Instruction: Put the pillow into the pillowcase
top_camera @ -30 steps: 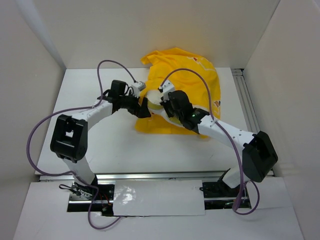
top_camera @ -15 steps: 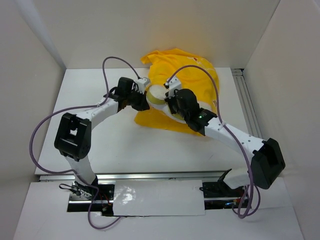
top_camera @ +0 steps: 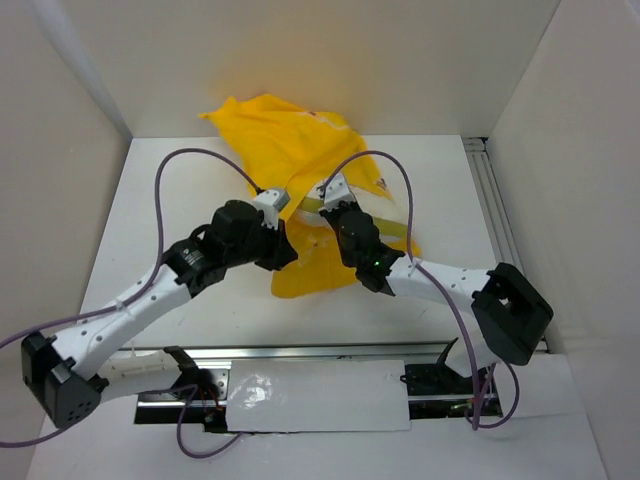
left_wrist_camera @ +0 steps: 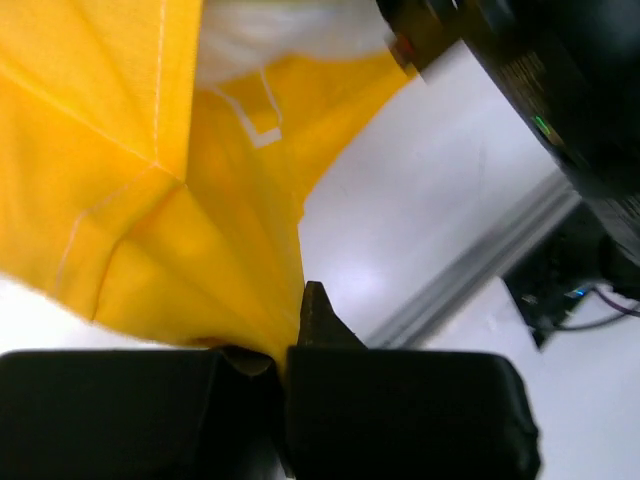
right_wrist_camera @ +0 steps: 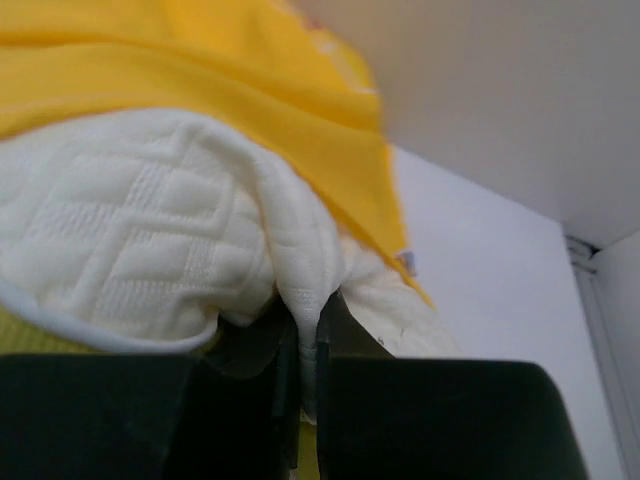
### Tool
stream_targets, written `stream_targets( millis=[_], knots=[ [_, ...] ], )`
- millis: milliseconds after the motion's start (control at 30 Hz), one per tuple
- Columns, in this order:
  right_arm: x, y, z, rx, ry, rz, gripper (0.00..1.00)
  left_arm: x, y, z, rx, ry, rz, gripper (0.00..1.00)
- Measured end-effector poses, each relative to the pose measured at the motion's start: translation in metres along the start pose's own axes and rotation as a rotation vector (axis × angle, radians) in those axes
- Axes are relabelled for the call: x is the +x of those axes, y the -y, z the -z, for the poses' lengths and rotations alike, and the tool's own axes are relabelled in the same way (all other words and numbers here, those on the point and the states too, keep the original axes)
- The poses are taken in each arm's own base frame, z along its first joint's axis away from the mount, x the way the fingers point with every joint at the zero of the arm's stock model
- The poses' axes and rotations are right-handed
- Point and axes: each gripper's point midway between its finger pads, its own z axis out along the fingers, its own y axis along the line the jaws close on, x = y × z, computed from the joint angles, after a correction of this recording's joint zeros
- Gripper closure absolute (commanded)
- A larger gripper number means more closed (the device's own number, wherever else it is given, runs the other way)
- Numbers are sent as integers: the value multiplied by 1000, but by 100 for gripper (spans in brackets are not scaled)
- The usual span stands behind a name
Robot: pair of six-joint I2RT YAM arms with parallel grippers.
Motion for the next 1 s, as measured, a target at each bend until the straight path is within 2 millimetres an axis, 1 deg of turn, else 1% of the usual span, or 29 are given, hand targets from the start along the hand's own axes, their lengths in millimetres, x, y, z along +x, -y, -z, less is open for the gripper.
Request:
stream_targets(
  millis=[100,167,200,233,300,333,400,500,567,633,667,700,733,767,800,833,900,933,967,1000],
  knots=[
    [-20,15,-5,87,69,0,100,11,23,26,16,2,7,100],
    [-33,16,-8,107,105,-3,100,23,40,42,40,-10,12,100],
    [-36,13,-8,102,116,-5,100,26,46,46,53,-16,18,100],
    [-40,6,-6,80,129,-10,100,30,53,49,68,-16,16,100],
    [-42,-15,2,7,151,-45,100,43,68,54,102,-42,21,100],
    [-39,-27,9,-38,154,-60,100,50,74,55,114,-60,15,100],
    [-22,-52,24,-135,143,-90,100,65,83,50,125,-113,5,100],
    [21,-80,48,-248,82,-98,100,86,89,33,126,-202,-13,100],
    [39,-91,56,-284,49,-92,100,99,91,21,124,-260,-22,100],
    [46,-97,57,-298,27,-115,99,112,93,13,123,-310,-33,100],
    [48,-98,56,-301,22,-119,87,115,95,11,127,-325,-38,78],
    [51,-99,57,-304,13,-127,78,114,97,9,130,-326,-43,61],
    [51,-100,58,-312,7,-135,64,113,101,9,145,-333,-46,40],
    [54,-103,60,-332,-6,-138,39,110,108,11,168,-334,-48,0],
    [57,-104,63,-347,-25,-138,26,107,115,14,190,-332,-55,0],
    [61,-104,66,-362,-48,-134,19,103,120,18,198,-326,-46,0],
    [68,-98,72,-397,-111,-130,10,89,130,25,219,-298,-51,0],
    [70,-93,75,-404,-138,-142,7,80,133,30,220,-275,-51,0],
    [69,-84,77,-407,-162,-162,1,71,134,34,214,-249,-50,0],
    [67,-76,78,-402,-181,-187,0,62,134,39,204,-224,-50,0]
  ],
)
